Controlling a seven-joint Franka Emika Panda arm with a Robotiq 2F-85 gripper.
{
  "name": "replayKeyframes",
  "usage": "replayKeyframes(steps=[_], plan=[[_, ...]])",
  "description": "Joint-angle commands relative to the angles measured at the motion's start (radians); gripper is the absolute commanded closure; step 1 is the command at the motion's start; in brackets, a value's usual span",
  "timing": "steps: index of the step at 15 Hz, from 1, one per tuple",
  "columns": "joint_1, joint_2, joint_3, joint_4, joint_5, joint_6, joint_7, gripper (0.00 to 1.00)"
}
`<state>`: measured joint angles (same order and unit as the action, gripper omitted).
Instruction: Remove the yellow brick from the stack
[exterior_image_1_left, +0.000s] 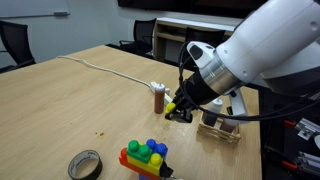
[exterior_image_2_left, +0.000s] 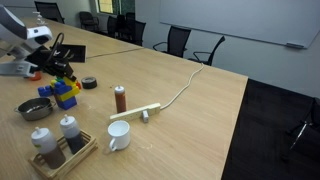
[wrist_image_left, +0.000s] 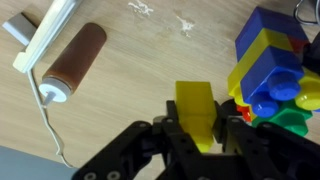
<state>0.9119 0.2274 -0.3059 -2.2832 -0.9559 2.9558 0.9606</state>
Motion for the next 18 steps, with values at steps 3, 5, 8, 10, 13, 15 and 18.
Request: replayKeyframes(steps=[3,5,8,10,13,15,18], plan=[[0.031,-0.078,-0.024,-0.156,-0.134,0.011,0.124,0.90],[0.024,-0.091,-0.020,-0.206,-0.166,0.021,0.141,0.90],[0.019,-0.064,-0.003,-0.212,-0.138,0.013,0.129,0.65],[0.019,-0.070,-0.004,-0.231,-0.139,0.022,0.130,0.65],[0.019,-0.073,-0.006,-0.231,-0.139,0.024,0.130,0.65],[0.019,-0.074,-0.006,-0.231,-0.139,0.024,0.130,0.65],[0.013,-0.030,-0.007,-0.210,-0.140,0.046,0.121,0.90]])
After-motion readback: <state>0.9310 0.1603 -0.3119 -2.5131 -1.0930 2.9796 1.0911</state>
